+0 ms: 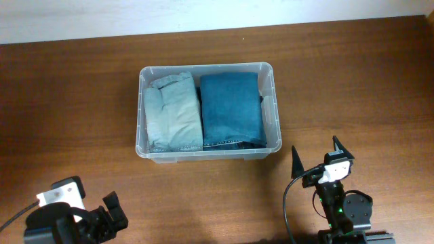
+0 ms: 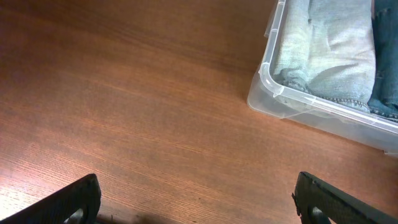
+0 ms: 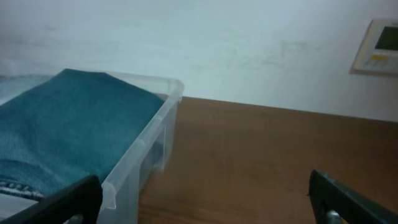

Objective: Pack container

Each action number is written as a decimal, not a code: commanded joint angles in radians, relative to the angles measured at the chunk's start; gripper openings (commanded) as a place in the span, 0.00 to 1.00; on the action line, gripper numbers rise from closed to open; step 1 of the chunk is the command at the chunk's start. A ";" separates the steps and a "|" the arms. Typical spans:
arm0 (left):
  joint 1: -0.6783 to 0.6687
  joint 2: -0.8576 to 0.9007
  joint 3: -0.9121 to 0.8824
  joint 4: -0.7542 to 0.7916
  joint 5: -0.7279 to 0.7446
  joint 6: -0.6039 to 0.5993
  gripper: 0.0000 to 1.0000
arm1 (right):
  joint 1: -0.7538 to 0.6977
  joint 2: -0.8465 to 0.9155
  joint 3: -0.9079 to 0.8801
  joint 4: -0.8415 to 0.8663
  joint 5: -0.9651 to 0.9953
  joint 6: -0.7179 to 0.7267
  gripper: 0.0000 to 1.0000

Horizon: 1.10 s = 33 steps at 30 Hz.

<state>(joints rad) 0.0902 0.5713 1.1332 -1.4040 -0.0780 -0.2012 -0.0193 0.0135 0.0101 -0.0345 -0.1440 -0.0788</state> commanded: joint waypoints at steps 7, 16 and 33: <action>0.003 -0.002 0.000 0.001 0.003 0.013 0.99 | -0.007 -0.006 -0.005 -0.029 -0.005 0.005 0.99; 0.004 -0.002 0.000 0.001 0.003 0.013 0.99 | -0.007 -0.006 -0.005 -0.029 -0.005 0.005 0.99; 0.003 -0.003 -0.025 0.033 -0.033 0.013 0.99 | -0.007 -0.006 -0.005 -0.029 -0.005 0.005 0.98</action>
<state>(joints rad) 0.0902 0.5713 1.1301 -1.3869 -0.0788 -0.2008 -0.0193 0.0135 0.0101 -0.0574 -0.1436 -0.0784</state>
